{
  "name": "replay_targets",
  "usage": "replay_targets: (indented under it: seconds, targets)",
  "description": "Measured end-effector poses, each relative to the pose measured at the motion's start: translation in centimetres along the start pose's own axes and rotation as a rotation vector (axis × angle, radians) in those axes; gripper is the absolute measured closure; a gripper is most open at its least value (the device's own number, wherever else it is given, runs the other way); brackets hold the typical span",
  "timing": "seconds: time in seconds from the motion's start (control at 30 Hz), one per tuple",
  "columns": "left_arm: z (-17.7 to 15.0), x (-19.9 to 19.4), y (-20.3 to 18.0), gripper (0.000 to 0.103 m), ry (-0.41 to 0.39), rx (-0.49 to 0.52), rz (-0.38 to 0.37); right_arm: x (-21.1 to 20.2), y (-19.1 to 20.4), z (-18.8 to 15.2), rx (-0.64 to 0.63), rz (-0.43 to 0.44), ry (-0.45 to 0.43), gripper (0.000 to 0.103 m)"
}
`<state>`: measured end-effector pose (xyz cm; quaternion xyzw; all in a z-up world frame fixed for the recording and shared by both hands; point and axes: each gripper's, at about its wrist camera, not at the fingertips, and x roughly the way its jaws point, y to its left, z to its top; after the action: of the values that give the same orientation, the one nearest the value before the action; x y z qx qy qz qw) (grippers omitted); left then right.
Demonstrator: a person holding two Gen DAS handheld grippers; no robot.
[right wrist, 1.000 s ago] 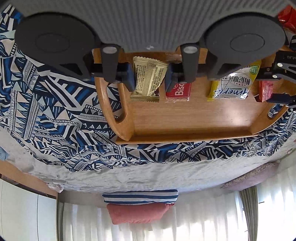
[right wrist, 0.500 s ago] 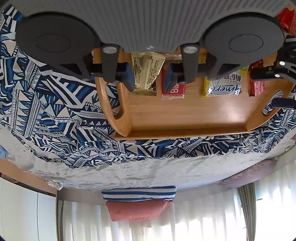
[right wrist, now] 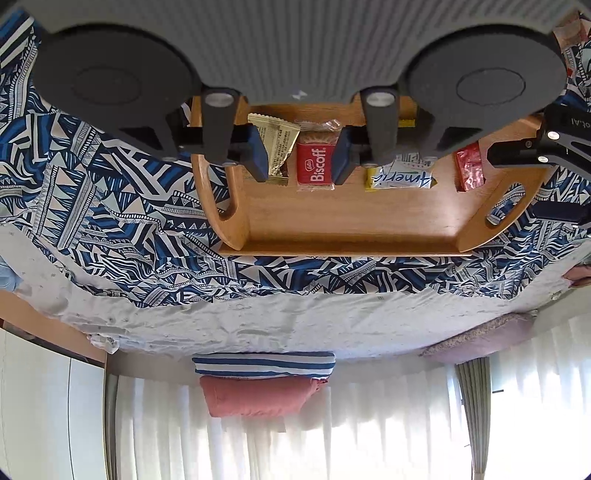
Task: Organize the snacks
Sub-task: 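Open the left tool to release the red bar while the right tool releases the gold wrapper, then withdraw both tools from the tray toward the snack pile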
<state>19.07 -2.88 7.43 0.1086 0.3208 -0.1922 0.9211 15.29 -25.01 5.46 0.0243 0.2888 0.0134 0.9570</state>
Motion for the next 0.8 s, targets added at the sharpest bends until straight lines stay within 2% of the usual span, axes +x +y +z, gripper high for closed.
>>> replay_targets:
  seconds: [0.23, 0.8]
  targets:
    - [-1.3, -4.1, -0.8, 0.004, -0.036, -0.034, 0.038, -3.5, 0.8, -0.9, -0.001, 0.018, -0.034, 0.043]
    - [-6.6, -11.6, -2.5, 0.002, -0.076, -0.195, 0.05, -11.0, 4.0, -4.9, -0.066, 0.074, -0.128, 0.035]
